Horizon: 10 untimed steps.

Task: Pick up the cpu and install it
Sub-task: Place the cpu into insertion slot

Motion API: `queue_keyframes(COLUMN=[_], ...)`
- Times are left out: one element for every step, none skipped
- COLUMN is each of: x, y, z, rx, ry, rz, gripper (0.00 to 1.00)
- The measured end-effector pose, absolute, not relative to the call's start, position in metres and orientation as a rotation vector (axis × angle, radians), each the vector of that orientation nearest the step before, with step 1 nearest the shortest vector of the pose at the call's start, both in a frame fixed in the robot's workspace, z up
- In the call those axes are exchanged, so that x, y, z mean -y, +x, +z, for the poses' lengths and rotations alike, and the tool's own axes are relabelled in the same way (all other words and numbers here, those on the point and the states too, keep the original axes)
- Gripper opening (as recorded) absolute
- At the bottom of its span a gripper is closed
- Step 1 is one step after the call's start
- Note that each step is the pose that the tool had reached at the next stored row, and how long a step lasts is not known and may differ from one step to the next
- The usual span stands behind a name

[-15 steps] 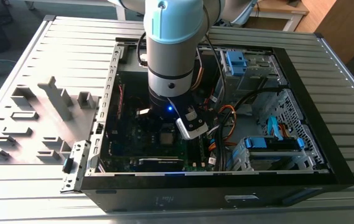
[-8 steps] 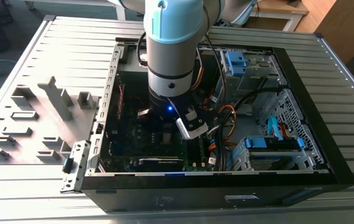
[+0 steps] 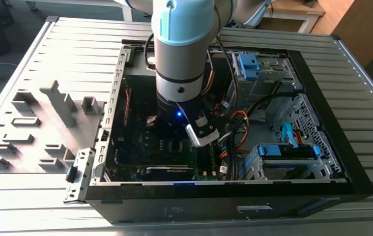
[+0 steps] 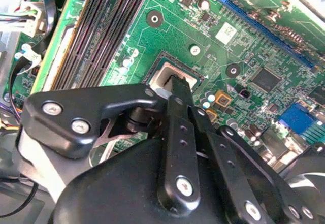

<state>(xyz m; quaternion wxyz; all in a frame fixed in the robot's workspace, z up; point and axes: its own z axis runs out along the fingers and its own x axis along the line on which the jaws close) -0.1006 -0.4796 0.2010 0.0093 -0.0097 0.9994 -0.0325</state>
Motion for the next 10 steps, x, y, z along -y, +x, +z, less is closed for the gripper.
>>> queue_keyframes(x=[0.4796,0.4796,0.4796,0.4796,0.4796,0.4796,0.4796,0.4796,0.4796,0.4796], y=[-0.1006,-0.1006,-0.1006,-0.1007,-0.1009,-0.1009,-0.1009,-0.101,-0.1011,-0.1011], z=[0.2011,0.2011,0.2012,0.2011,0.2006,0.1997,0.1984,0.1971,0.1959,0.1952], rx=[-3.121,-3.121,-3.121,-3.121,-3.121,-3.121,-3.121,-3.121,-3.121,-3.121], ry=[-0.03,-0.03,-0.03,-0.03,-0.03,-0.031,-0.031,-0.03,-0.03,-0.03], rz=[-0.102,-0.101,-0.101,-0.102,-0.103,-0.103,-0.103,-0.104,-0.104,-0.105], gripper=[0.11,0.11,0.11,0.11,0.11,0.11,0.11,0.11,0.11,0.11])
